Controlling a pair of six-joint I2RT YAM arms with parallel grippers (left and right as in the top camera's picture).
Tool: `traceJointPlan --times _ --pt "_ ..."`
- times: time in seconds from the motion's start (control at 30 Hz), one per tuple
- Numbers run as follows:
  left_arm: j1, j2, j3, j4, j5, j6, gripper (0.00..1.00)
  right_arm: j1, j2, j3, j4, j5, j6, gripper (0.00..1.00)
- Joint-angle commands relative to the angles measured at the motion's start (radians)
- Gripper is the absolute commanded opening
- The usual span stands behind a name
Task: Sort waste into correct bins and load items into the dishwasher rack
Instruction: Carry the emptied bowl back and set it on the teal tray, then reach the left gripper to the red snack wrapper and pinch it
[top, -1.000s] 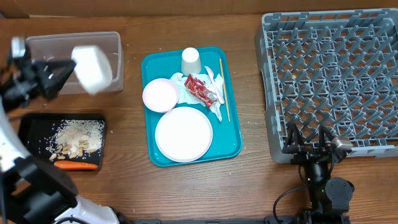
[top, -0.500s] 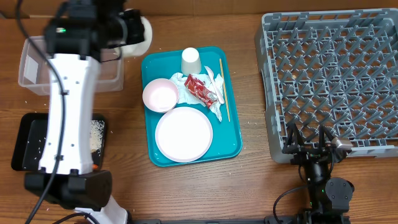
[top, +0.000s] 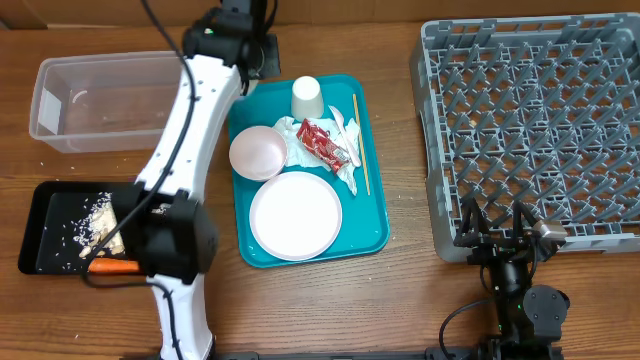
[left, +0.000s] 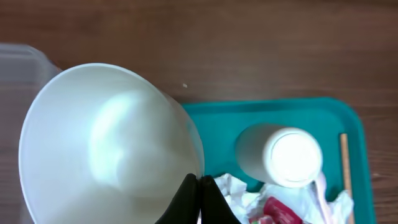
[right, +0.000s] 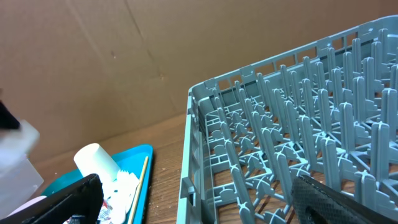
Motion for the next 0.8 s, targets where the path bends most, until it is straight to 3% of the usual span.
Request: traceJointPlan --times 0.0,0.23,0.37,0.43,0.77 --pt "0.002 0.062 0.014 -0.001 0.067 -0.01 0.04 -0.007 -0.007 -0.01 0.003 0.012 -0.004 1.0" --pt "0.001 0.126 0.014 -0.003 0.115 -0.01 0.05 -0.007 -0.007 -0.01 0.003 0.012 -0.004 1.0" --pt "0.001 0.134 0.014 -0.011 0.114 -0.009 0.45 -0.007 -0.007 -0.01 0.003 0.012 -0.004 1.0" --pt "0.001 0.134 0.015 -0.011 0.114 -0.009 0.54 -0.007 -0.007 -0.01 0.003 0.012 -0.004 1.0" --pt "-0.003 0.064 0.099 -0.196 0.135 -0.006 0.56 -0.007 -0.007 -0.01 0.003 0.012 -0.004 1.0"
